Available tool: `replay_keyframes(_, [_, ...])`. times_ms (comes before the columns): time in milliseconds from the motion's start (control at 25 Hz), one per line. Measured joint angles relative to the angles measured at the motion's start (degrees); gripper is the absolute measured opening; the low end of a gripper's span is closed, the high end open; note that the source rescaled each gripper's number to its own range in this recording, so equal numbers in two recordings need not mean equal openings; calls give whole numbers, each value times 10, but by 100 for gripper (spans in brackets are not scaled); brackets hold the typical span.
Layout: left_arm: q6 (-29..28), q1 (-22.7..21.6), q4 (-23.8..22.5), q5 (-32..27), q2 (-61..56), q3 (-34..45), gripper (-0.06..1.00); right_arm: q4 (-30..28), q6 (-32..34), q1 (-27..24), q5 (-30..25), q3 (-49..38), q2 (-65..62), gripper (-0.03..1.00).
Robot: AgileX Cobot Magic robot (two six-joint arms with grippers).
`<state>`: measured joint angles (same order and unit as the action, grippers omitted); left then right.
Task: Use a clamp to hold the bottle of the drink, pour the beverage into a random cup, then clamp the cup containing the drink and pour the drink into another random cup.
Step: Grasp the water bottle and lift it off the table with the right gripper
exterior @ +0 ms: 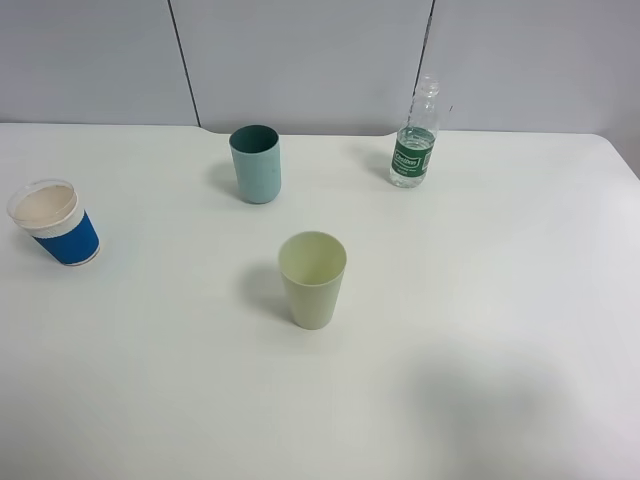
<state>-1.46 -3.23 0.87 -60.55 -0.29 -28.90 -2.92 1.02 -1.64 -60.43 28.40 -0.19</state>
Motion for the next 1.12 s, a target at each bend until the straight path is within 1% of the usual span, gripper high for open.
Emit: replay_keyframes(1120, [0, 0, 0, 0, 0, 0, 100, 0, 0, 0, 0, 0, 0, 100])
